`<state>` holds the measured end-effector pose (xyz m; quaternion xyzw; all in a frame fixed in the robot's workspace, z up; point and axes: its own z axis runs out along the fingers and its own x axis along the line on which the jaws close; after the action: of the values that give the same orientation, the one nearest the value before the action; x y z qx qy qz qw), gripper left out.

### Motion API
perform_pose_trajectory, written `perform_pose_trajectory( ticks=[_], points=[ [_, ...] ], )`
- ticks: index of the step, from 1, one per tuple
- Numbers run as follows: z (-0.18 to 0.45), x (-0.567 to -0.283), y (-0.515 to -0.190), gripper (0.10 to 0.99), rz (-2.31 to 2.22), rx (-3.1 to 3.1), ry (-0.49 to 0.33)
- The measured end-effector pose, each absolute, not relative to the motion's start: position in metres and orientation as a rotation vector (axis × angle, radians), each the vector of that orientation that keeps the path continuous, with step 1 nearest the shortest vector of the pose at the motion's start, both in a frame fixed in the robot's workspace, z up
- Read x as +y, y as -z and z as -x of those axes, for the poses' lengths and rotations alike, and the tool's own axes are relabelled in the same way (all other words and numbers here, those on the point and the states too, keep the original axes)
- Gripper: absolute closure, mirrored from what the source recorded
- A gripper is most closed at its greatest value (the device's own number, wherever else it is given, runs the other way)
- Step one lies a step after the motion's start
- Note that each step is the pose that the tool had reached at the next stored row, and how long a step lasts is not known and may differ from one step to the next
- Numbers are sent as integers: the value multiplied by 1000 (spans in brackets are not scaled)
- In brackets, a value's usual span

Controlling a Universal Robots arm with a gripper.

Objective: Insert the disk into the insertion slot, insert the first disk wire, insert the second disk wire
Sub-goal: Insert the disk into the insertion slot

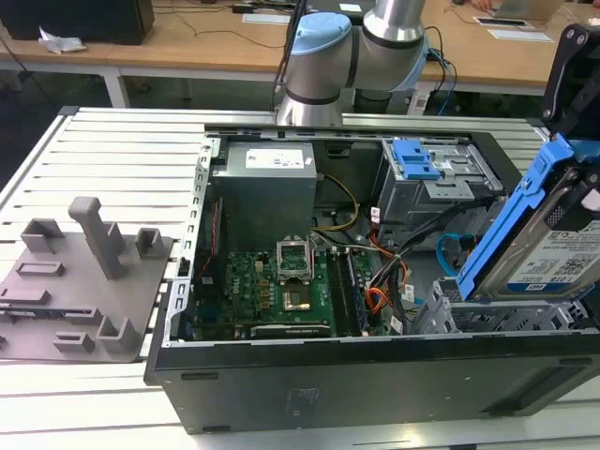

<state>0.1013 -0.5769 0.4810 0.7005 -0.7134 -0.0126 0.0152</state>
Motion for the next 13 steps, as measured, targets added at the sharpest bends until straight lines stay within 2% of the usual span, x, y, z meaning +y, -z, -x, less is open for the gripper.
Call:
perform_pose_trajectory(
  ticks=[3, 9, 13],
  points=[
    [-101, -573, -475, 722, -2180, -2220, 39],
    [-101, -545, -474, 722, -2180, -2220, 39],
    [-101, -541, -472, 722, -2180, -2220, 39]
  ],
)
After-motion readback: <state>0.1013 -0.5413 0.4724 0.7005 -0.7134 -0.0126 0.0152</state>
